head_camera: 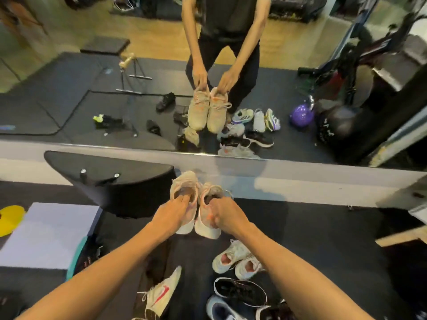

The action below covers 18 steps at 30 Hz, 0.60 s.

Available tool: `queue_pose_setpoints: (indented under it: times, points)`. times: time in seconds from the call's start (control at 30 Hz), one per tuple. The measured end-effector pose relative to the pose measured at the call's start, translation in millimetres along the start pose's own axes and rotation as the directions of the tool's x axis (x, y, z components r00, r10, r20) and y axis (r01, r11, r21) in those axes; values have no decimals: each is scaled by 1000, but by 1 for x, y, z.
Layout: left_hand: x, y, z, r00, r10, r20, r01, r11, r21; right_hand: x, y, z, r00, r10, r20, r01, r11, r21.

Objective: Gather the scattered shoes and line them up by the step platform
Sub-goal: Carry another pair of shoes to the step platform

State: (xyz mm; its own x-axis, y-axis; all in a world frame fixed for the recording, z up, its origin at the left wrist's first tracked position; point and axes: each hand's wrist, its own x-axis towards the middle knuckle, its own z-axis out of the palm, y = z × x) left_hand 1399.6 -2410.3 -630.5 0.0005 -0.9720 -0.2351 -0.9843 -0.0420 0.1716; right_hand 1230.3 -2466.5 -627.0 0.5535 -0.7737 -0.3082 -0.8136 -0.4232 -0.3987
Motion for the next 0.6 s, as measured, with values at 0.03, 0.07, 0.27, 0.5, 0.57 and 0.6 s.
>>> queue_pose_setpoints:
  times: [0.03,0.07,0.27,0.5,0.57,0.6]
  points:
    - [-10,10,-34,1000,18,-18,-17,1000,20,-15,-9,-32,1000,5,-18,-5,999,33]
    - [-20,19,-66,999,31,-24,-30,999,29,-31,-17,-61,999,8,-43,-5,998,68]
    - [-85,75,-219,970,171,-172,-180,983,-38,-134,-63,-208,975,-88,-205,110,989,101]
    - [-148,131,-320,902,318,-293,-411,839,-355,-255,-84,-294,788,193,-585,204,814,544]
    - [-162,153,-333,854,390,-344,-486,835,-259,-290,-81,-301,727,265,-634,215,788,576]
    - [-170,165,-336,829,421,-369,-516,831,-210,-307,-80,-302,709,283,-646,196,801,565]
